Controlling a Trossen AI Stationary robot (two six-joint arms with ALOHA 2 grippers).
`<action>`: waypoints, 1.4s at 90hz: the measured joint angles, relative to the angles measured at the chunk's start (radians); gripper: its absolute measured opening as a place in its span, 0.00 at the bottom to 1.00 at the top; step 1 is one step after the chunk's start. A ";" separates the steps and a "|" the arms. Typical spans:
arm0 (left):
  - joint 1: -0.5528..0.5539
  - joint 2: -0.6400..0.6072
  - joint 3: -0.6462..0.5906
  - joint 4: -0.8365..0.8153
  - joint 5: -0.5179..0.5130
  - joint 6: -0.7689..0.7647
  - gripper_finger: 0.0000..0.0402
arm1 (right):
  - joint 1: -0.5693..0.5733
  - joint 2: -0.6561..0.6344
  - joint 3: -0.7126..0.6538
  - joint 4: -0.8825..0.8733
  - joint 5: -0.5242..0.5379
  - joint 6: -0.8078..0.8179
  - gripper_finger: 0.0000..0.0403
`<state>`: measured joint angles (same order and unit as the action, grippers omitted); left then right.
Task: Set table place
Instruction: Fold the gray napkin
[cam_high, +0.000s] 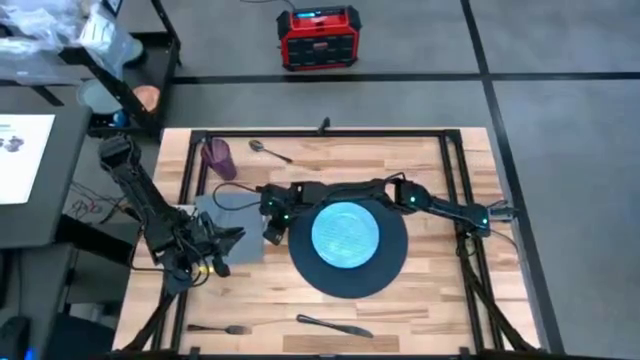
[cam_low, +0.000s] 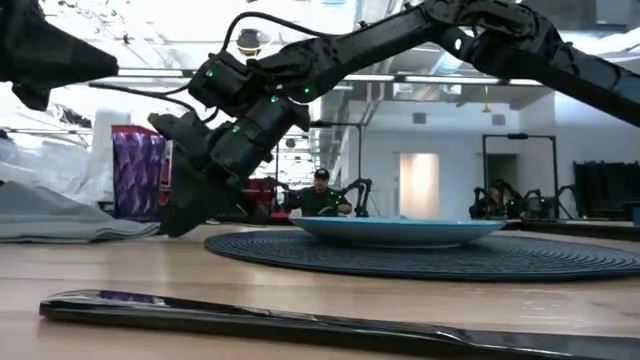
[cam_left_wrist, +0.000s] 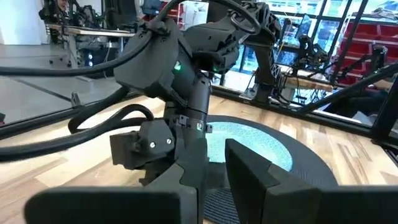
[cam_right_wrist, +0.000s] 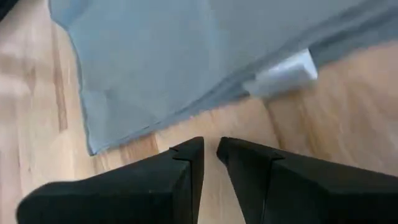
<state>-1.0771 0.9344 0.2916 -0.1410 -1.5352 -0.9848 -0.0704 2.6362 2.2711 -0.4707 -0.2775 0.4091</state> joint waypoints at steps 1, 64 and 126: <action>0.000 0.000 0.000 0.000 0.000 0.000 0.10 | 0.001 0.000 0.001 0.009 0.001 0.000 0.15; 0.422 -0.031 0.049 -0.335 0.628 -0.212 0.10 | -0.061 -0.263 0.080 -0.411 0.333 -0.161 0.15; 0.817 0.129 0.109 -0.426 1.130 -0.207 0.01 | -0.128 -0.473 0.080 -0.672 0.337 -0.172 0.15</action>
<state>-0.2599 1.0639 0.4011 -0.5665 -0.4051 -1.1915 -0.1988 2.1633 2.3508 -1.1430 0.0598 0.2375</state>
